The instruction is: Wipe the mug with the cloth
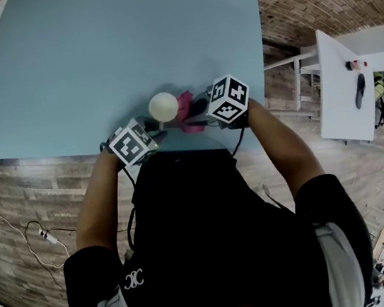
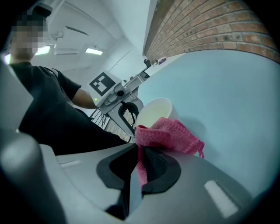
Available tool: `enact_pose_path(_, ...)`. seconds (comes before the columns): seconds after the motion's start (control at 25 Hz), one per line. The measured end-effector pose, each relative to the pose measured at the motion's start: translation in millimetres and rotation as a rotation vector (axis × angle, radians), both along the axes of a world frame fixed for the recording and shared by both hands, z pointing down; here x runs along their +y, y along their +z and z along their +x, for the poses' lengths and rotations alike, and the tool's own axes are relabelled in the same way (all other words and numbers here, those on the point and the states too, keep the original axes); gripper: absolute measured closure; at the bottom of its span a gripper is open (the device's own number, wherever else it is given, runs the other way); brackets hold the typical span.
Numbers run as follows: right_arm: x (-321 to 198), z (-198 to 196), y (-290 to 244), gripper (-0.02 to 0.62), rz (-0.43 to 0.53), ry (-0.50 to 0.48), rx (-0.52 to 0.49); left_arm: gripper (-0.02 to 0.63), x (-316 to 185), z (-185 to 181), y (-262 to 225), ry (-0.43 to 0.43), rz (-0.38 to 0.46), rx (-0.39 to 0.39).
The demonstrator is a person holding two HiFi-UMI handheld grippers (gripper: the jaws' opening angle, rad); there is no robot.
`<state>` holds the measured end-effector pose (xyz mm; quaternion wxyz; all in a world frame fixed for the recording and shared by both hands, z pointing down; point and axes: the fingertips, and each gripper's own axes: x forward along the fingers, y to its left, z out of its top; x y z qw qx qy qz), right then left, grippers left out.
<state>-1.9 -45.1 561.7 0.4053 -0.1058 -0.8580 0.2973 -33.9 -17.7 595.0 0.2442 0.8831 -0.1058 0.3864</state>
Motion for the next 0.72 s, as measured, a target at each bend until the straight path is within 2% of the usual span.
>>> enact_pose_path(0.44, -2, -1, 18, 0.558, 0.114, 0.066, 0.043, 0.535, -22, 30, -1, -0.167, 0.108, 0.059)
enact_pose_path(0.72, -21, 3, 23, 0.558, 0.191, 0.082, 0.091, 0.555, -36, 45, -2, -0.312, 0.179, 0.106)
